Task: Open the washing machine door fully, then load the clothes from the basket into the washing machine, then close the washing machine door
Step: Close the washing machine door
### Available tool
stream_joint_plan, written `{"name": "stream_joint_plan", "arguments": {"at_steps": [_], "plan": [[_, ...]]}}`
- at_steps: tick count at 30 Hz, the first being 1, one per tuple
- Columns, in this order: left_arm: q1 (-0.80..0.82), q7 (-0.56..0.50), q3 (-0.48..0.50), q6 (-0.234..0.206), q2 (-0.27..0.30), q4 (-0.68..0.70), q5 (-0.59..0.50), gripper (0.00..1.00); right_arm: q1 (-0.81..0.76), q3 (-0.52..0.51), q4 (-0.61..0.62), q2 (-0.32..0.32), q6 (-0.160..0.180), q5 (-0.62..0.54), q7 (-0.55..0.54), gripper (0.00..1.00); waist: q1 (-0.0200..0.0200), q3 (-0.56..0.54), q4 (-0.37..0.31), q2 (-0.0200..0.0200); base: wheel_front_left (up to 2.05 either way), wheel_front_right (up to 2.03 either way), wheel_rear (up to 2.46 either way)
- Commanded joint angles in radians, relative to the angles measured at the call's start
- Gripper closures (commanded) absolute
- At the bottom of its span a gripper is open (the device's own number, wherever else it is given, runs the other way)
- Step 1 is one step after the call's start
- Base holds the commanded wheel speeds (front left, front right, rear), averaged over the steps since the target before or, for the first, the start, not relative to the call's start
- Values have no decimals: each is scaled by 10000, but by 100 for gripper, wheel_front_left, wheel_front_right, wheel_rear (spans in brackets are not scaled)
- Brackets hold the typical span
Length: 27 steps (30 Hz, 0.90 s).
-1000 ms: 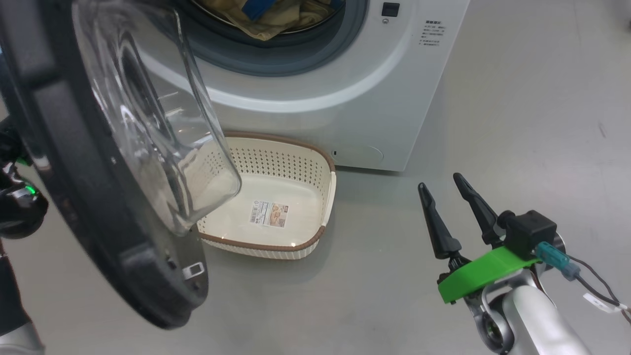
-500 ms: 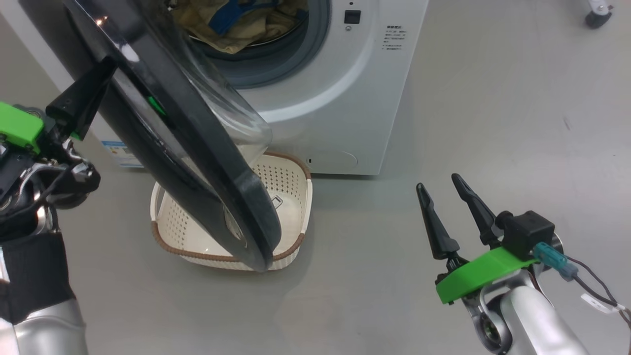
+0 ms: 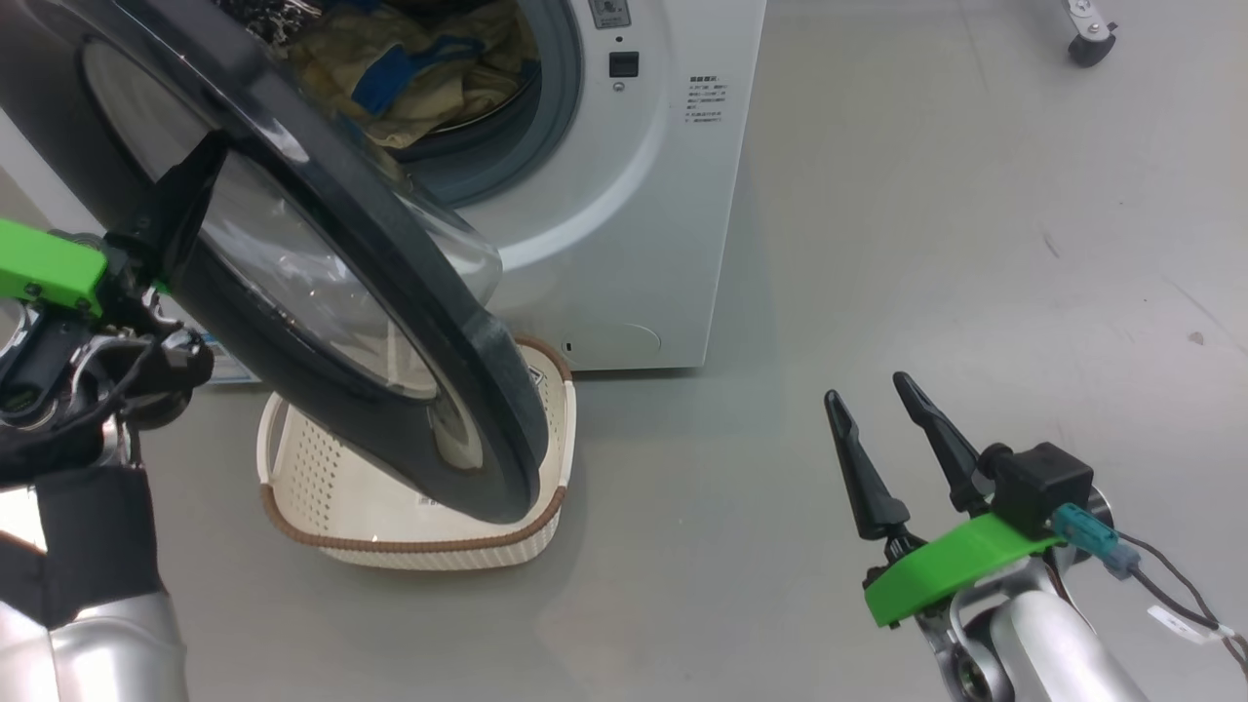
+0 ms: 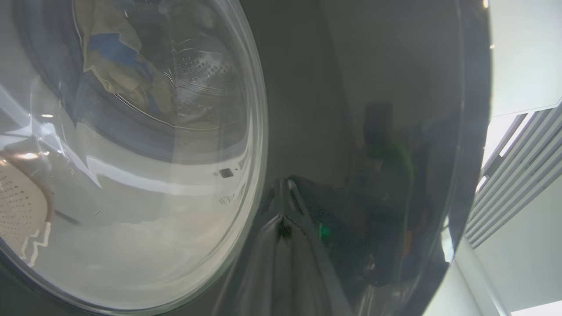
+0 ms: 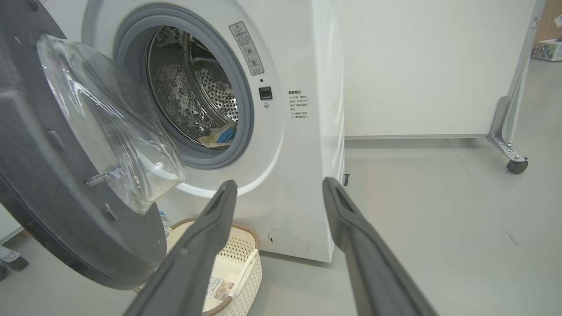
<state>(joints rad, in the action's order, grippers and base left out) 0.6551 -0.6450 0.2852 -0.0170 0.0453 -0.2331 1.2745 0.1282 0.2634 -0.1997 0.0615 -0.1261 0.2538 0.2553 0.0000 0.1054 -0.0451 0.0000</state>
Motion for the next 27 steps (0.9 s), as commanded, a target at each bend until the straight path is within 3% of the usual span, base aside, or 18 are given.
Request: {"name": "stream_joint_plan", "arguments": {"at_steps": [1, 27], "plan": [[565, 84, 129, 148, 228, 234, -123, 100, 223, 178, 321, 72, -46, -32, 65, 0, 0, -19, -34, 0, 0, 0, 0], [1170, 1241, 99, 894, 107, -1488, 122, 100, 88, 234, 307, 108, -46, -2, 65, 0, 0, -188, -104, 0, 0, 0, 0]]}}
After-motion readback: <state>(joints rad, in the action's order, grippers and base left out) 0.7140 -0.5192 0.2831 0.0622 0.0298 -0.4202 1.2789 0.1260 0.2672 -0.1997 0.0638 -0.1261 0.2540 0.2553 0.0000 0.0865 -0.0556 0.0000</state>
